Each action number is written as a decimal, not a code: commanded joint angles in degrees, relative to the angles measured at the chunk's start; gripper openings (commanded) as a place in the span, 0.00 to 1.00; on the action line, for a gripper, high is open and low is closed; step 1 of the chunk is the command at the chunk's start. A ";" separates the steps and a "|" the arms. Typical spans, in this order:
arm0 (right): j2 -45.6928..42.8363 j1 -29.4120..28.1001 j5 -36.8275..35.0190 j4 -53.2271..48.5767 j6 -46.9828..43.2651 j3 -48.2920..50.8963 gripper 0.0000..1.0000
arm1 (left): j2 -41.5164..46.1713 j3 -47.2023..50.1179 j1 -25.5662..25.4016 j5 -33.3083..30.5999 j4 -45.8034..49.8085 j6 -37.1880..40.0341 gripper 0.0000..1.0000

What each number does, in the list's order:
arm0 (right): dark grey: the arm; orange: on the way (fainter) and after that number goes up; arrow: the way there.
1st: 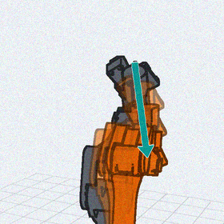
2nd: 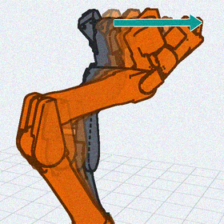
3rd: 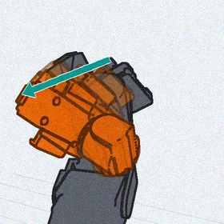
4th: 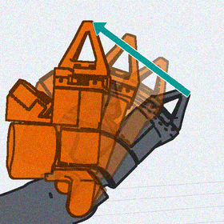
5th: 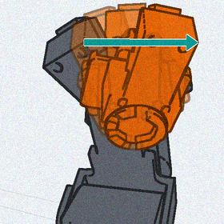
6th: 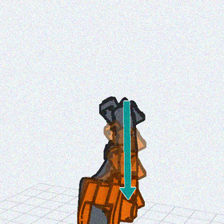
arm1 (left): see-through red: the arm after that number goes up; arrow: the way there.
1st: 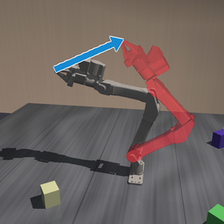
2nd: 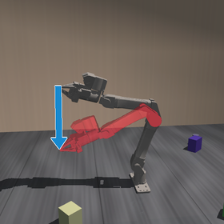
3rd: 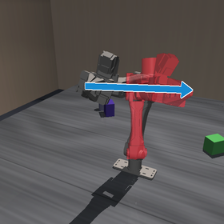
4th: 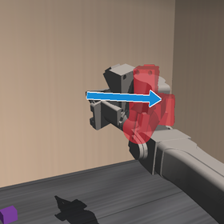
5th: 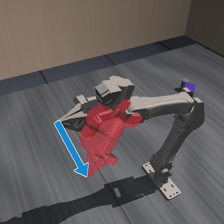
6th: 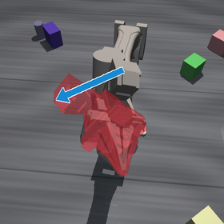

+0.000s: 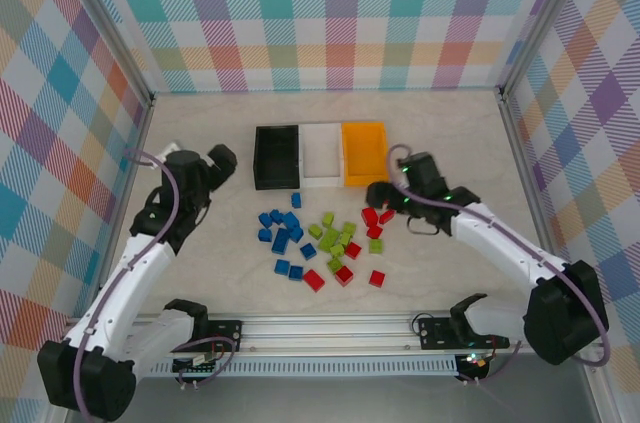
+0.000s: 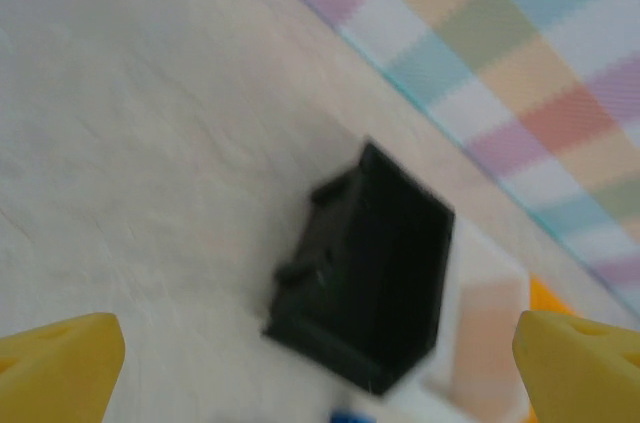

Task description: Sort the legos into containers by color

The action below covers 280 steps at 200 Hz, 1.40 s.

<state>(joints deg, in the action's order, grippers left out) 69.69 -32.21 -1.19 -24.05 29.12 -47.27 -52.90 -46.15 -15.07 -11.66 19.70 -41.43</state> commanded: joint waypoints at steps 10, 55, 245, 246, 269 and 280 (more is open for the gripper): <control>0.45 -14.45 2.10 -11.13 0.44 0.53 0.85 | 1.66 4.87 -7.33 3.87 5.83 -2.27 1.00; 8.95 -28.21 -3.14 -14.50 3.13 -0.78 0.77 | 1.26 9.81 -10.33 5.25 6.14 -3.97 1.00; 19.03 -31.91 -4.96 -9.16 1.38 -4.68 0.33 | -2.13 9.10 -10.58 5.85 5.08 -2.42 1.00; 18.92 -31.89 -4.96 -9.17 1.37 -4.72 0.33 | -2.21 9.04 -10.59 5.86 5.08 -2.38 1.00; 16.00 -31.78 -5.86 -10.47 1.29 -5.07 0.32 | -2.88 8.37 -10.68 6.21 4.96 -1.92 1.00; 14.24 -31.40 -6.51 -11.19 1.03 -5.45 0.32 | -3.23 7.90 -10.77 6.30 5.06 -1.55 1.00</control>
<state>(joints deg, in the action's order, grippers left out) 88.25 -63.75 -5.98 -32.80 30.65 -50.72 -55.55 -36.16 -25.17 -6.44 25.32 -44.10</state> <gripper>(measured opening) 0.351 0.999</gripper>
